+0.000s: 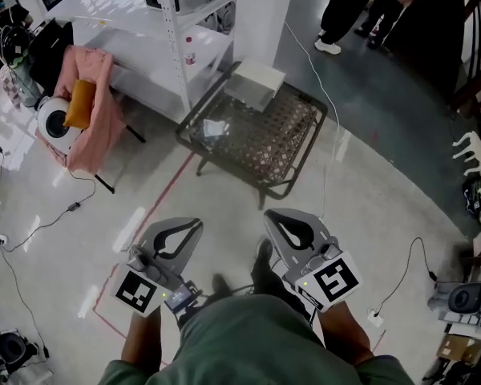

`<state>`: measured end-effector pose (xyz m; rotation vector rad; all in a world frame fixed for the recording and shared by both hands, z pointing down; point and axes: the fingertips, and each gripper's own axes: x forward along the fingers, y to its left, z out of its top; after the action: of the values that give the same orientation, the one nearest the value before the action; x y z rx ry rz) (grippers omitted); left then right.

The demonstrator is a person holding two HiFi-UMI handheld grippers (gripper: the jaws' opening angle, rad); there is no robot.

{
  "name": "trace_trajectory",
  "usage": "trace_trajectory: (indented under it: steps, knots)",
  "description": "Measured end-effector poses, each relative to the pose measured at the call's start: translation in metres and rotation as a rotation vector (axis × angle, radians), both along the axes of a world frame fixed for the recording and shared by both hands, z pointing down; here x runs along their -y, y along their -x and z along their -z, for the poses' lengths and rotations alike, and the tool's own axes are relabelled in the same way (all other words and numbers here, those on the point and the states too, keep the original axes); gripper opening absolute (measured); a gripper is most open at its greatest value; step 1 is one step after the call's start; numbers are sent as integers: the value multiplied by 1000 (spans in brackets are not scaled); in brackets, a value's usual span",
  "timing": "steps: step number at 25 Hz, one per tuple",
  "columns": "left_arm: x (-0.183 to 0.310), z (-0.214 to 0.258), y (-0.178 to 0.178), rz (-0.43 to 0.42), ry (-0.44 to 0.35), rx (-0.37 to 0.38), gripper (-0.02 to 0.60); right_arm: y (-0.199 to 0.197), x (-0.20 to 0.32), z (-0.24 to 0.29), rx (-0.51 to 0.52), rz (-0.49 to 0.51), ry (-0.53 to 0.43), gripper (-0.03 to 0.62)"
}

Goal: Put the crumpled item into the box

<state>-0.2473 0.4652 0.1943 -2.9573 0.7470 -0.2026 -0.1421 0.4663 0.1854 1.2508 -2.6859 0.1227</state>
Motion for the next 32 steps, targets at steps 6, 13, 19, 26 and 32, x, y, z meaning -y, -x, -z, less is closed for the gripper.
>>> trace_trajectory:
  steps: [6, 13, 19, 26, 32]
  knots:
    - [40, 4, -50, 50, -8, 20, 12, -42, 51, 8, 12, 67, -23, 6]
    - [85, 3, -111, 106, 4, 27, 12, -99, 99, 3, 7, 148, -11, 6]
    - [113, 3, -149, 144, 5, 54, 12, -139, 128, 2, 29, 184, -13, 6]
    - [151, -2, -165, 147, 26, 75, 14, -163, 166, -7, 47, 168, 12, 6]
    - [203, -14, -171, 81, 49, 70, 14, -168, 209, -10, 34, 102, 14, 6]
